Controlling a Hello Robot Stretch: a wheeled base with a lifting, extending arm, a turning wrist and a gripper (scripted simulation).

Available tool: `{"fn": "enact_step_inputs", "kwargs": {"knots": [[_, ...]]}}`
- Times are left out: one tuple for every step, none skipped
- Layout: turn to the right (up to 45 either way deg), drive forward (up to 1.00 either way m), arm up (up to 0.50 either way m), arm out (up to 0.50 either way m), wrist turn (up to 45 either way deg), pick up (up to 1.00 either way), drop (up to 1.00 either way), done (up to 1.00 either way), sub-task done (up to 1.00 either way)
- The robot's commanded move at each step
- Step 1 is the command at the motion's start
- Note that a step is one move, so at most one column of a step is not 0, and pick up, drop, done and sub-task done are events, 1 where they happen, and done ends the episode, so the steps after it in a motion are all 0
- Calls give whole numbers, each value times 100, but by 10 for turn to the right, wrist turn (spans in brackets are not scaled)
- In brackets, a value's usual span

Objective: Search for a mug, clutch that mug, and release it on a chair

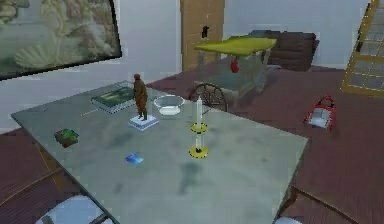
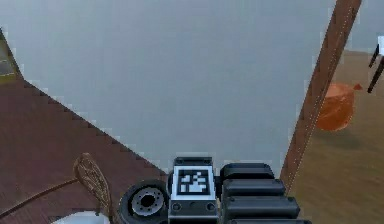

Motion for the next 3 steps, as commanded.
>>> {"fn": "enact_step_inputs", "kwargs": {"knots": [[450,0,0,0,0,0,0,0,0],[420,0,0,0,0,0,0,0,0],[-450,0,0,0,0,0,0,0,0]]}}
